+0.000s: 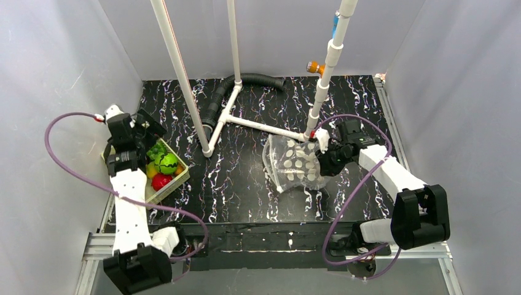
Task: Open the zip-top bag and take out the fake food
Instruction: Place the zipper food storage bag at the center of the board, then reset both arms
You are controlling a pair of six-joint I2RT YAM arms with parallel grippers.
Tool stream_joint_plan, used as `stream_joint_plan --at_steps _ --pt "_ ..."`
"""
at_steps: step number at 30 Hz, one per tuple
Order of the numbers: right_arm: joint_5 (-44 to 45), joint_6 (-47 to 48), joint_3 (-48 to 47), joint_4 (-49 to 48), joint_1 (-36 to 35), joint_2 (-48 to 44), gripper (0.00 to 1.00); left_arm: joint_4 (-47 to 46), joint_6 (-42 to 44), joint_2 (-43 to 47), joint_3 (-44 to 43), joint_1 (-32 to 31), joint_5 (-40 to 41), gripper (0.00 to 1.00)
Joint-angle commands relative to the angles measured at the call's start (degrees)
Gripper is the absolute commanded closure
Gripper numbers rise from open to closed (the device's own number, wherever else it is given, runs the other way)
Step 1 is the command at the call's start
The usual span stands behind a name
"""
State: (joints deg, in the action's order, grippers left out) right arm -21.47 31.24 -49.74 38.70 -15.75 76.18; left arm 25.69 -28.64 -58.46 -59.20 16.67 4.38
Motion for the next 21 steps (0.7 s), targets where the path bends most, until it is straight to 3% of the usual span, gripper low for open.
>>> stream_joint_plan --at_steps 1,3,6,12,13,15,16,18,21 --pt "-4.61 -1.95 -1.84 0.06 2.78 -1.61 0.70 4.07 3.52 7.83 6.10 -1.91 -23.37 0.02" --pt "-5.65 -1.45 -2.13 0.96 3.30 -1.72 0.56 6.57 6.07 11.61 7.98 -3.86 -30.10 0.02" --pt "-7.40 0.44 -2.06 2.32 5.40 -4.96 0.33 13.58 9.00 17.12 7.95 -8.87 -32.88 0.02" --pt "-14.14 6.76 -2.72 8.26 15.94 -17.65 0.15 20.54 9.15 24.56 7.67 -13.97 -39.40 0.02" --pt "-14.96 7.53 -3.46 9.26 18.12 -20.54 0.04 20.71 8.73 25.34 7.90 -14.79 -41.35 0.02" --pt "-15.71 6.32 -4.95 9.51 21.67 -25.90 0.02 20.67 7.68 25.81 7.90 -15.75 -43.37 0.02" --pt "-14.17 2.52 -5.62 8.11 23.12 -28.28 0.02 20.73 7.30 25.99 7.52 -15.80 -43.67 0.02" --pt "-4.30 -13.55 -5.08 0.23 24.47 -33.58 0.00 20.83 6.84 26.47 6.27 -15.82 -43.78 0.02" --pt "-0.91 -20.20 -7.70 0.27 24.71 -37.23 0.00 22.93 7.83 26.44 3.10 -15.79 -42.12 0.02"
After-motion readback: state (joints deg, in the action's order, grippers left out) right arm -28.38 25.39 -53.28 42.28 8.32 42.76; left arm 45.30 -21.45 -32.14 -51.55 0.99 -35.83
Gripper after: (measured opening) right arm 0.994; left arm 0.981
